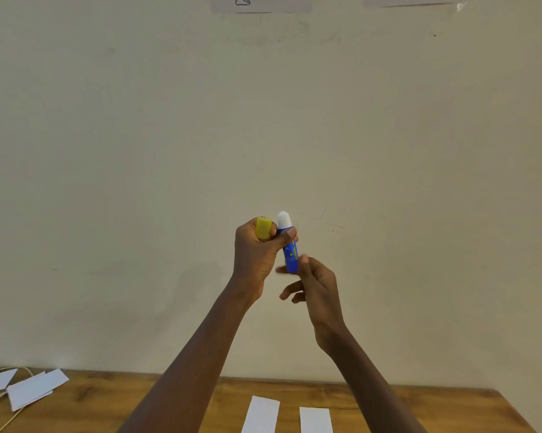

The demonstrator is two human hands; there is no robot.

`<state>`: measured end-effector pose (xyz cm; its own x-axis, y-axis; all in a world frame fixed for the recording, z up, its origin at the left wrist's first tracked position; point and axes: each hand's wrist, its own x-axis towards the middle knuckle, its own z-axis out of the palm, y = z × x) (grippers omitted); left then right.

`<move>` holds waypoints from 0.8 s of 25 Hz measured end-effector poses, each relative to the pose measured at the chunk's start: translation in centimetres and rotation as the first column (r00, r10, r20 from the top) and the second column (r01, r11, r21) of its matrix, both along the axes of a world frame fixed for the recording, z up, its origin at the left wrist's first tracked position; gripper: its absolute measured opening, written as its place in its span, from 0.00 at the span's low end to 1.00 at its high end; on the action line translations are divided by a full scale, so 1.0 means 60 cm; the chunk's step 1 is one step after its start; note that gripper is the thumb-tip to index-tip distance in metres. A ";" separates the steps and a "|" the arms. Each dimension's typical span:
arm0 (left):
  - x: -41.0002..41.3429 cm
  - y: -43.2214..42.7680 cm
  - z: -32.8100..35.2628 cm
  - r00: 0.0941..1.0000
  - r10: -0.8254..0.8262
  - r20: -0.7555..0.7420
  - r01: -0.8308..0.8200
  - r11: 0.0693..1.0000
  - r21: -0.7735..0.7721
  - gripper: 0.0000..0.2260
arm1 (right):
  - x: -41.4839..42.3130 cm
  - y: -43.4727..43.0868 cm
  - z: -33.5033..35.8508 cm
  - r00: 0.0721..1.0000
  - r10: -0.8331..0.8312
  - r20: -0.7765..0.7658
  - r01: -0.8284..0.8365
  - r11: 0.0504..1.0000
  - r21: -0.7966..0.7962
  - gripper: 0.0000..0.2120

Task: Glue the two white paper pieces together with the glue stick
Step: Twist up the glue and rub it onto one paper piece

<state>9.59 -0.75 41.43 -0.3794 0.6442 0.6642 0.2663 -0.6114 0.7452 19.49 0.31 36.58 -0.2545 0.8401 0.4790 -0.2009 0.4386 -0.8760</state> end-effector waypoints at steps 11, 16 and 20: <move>0.001 -0.002 -0.001 0.999 0.026 -0.038 -0.027 0.999 -0.028 0.18 | -0.004 -0.002 -0.003 0.999 -0.006 -0.048 0.005 1.000 -0.018 0.08; 0.007 -0.002 0.001 0.998 0.051 -0.031 -0.052 0.998 -0.033 0.18 | 0.000 0.003 -0.003 0.995 0.062 -0.074 -0.064 0.997 -0.033 0.10; 0.003 -0.002 0.003 0.999 0.030 0.021 -0.030 0.999 -0.017 0.19 | -0.006 0.001 -0.007 0.998 -0.015 -0.063 0.016 1.000 0.010 0.07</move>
